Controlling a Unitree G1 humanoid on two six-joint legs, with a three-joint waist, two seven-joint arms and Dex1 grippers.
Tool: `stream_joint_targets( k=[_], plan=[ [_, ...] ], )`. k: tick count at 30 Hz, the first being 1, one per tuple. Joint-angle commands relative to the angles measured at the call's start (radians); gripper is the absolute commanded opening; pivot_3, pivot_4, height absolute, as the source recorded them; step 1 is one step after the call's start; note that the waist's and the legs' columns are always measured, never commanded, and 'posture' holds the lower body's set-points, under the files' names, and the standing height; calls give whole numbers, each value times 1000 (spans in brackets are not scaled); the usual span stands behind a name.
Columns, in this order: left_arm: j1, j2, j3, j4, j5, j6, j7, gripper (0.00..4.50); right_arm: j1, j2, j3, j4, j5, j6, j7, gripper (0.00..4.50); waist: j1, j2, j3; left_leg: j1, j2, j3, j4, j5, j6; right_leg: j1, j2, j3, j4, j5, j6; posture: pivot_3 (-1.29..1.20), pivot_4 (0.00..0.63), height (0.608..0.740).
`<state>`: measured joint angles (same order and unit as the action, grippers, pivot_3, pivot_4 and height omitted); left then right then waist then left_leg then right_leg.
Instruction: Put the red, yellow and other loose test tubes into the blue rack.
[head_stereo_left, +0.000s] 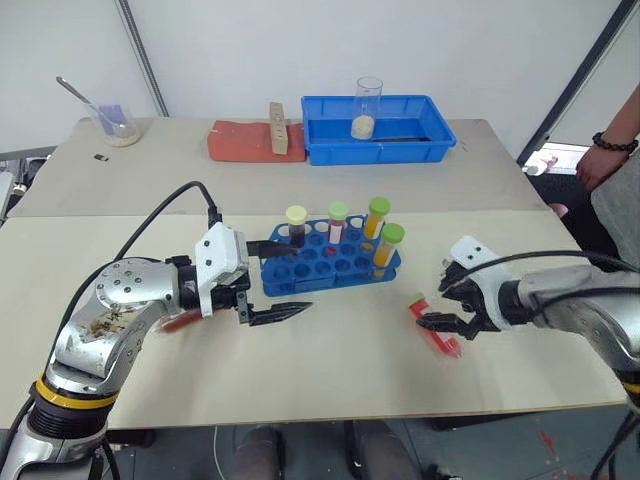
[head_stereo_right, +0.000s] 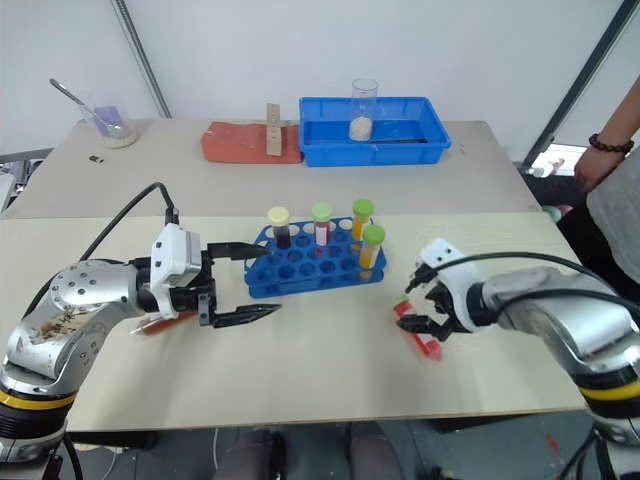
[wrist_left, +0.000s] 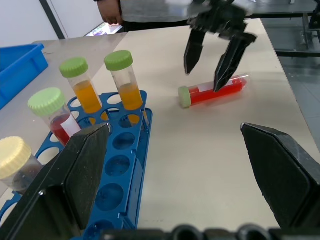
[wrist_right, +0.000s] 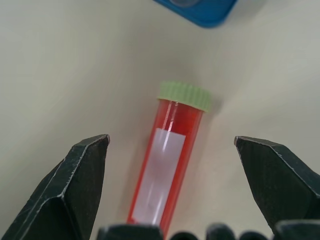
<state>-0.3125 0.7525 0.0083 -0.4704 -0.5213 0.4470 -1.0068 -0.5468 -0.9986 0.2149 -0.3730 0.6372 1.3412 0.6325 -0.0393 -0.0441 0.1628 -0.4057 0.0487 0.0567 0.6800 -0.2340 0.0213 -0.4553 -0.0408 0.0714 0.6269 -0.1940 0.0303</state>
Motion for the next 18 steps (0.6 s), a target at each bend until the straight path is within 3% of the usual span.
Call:
stream_joint_targets(
  k=[1, 6, 9, 16, 18],
  plan=[
    [13, -5, 20, -58, -20, 12, 32, 4500, -57, 12, 46, 56, -26, 34, 28, 4455, 0, 0, 0, 0, 0, 0, 0, 0, 0, 0, 0, 0, 0, 0, 0, 0, 150, 740],
    [52, -13, 28, -85, -14, 8, 63, 4500, -136, 44, 126, 128, -47, 77, 65, 4455, 0, 0, 0, -1, 0, 0, 0, 0, 0, 0, 0, 0, 0, 4, 7, 0, 150, 740],
    [59, -19, 25, -93, -13, 5, 77, 4500, -158, 48, 156, 162, -66, 81, 76, 3673, 0, 0, 0, -1, 0, 0, 0, 0, 0, 0, 0, 0, 0, 4, 7, 0, 150, 740],
    [80, -31, 22, -86, 0, -13, 89, 4500, -172, 43, 195, 168, -93, 72, 115, 1269, 1, 0, 0, 0, 0, 0, 0, 0, 0, 0, 0, 0, 0, 4, 7, 0, 150, 740],
    [83, -30, 27, -75, 2, -20, 83, 4500, -173, 44, 185, 166, -94, 72, 122, 990, 1, 0, 0, 0, 0, 0, 0, 0, 0, 0, 0, 0, 0, 4, 7, 0, 150, 740]
  ],
)
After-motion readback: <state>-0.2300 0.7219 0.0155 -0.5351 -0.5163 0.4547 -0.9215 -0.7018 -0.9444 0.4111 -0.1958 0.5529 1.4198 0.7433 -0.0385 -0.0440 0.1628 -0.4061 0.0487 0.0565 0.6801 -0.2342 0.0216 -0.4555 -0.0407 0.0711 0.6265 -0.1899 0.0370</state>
